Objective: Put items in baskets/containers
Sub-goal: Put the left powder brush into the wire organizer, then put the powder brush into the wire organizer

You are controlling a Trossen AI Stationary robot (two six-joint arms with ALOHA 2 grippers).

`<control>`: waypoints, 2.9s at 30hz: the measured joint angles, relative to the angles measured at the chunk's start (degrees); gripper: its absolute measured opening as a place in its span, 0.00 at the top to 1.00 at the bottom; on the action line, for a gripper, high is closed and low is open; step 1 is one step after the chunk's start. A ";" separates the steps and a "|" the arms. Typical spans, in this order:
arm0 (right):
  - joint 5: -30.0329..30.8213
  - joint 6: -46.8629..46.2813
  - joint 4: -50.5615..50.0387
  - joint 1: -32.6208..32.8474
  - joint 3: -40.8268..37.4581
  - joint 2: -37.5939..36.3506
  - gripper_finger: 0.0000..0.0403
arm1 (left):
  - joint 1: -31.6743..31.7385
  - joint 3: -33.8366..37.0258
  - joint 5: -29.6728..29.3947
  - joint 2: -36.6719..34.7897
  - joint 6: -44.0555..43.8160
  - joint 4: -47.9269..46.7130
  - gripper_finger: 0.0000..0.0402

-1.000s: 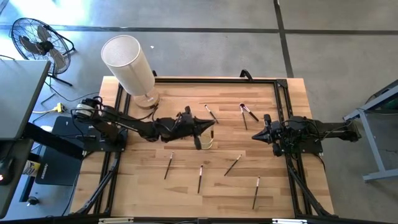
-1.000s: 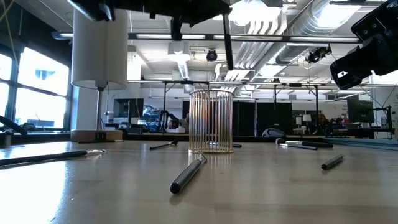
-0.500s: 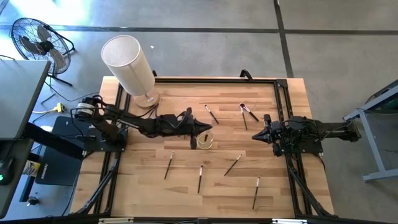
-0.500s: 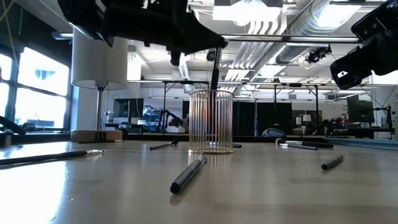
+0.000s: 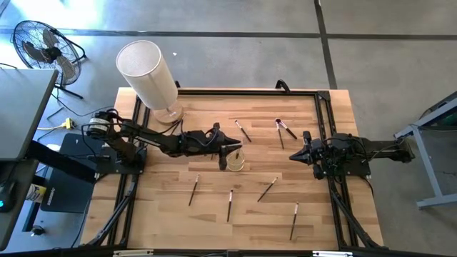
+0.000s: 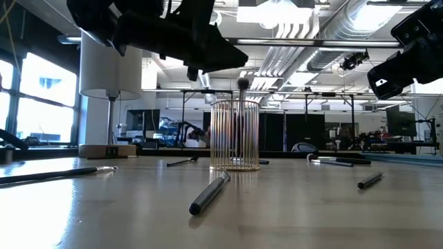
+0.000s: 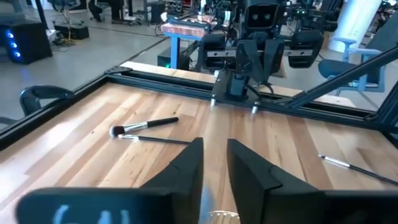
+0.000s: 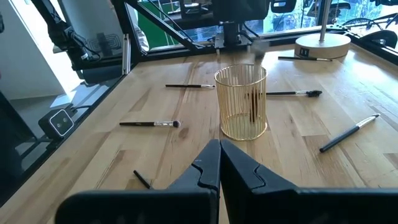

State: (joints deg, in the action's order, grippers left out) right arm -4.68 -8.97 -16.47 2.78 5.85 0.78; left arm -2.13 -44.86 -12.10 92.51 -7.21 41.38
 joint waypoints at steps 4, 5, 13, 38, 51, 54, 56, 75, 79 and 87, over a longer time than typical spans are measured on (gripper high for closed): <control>0.00 0.00 0.00 0.00 0.00 0.00 1.00 | 0.00 0.00 0.00 0.00 2.77 -0.08 0.70; 0.00 0.00 0.00 0.00 0.00 0.00 1.00 | 0.00 0.00 0.00 0.00 3.19 0.00 0.68; 0.00 0.00 0.02 -0.02 0.00 0.02 1.00 | 0.00 -5.37 -1.99 -1.54 4.41 -2.36 0.59; 2.84 0.42 3.23 -0.02 0.00 0.00 1.00 | -0.55 -50.48 -12.02 -2.91 -24.94 -94.49 0.65; 6.58 -4.43 7.86 -0.11 0.02 0.71 1.00 | -13.15 -27.42 -3.96 -4.73 -45.06 -96.85 0.98; 8.41 -5.79 13.91 -0.15 0.00 3.25 1.00 | -15.40 -16.40 -1.75 -8.43 -45.60 -85.47 0.99; 10.76 -4.47 20.91 -0.14 0.01 7.05 1.00 | -16.76 -8.59 -2.03 -11.88 -45.63 -78.53 1.00; 19.50 -9.95 -17.22 -19.67 53.40 76.67 1.00 | -11.01 17.62 -4.14 -39.41 -27.72 -52.86 1.00; 16.01 -9.34 -28.76 -26.36 62.42 86.62 0.97 | -10.09 17.62 -4.12 -39.65 -27.43 -52.61 1.00; 13.20 -6.10 -39.11 -34.13 67.29 99.60 0.76 | -10.25 17.62 -3.27 -39.63 -25.79 -51.29 1.00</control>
State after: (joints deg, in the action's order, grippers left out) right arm 8.52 -15.07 -55.58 -31.34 73.14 100.37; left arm -12.38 -27.24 -15.37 52.88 -33.00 -9.92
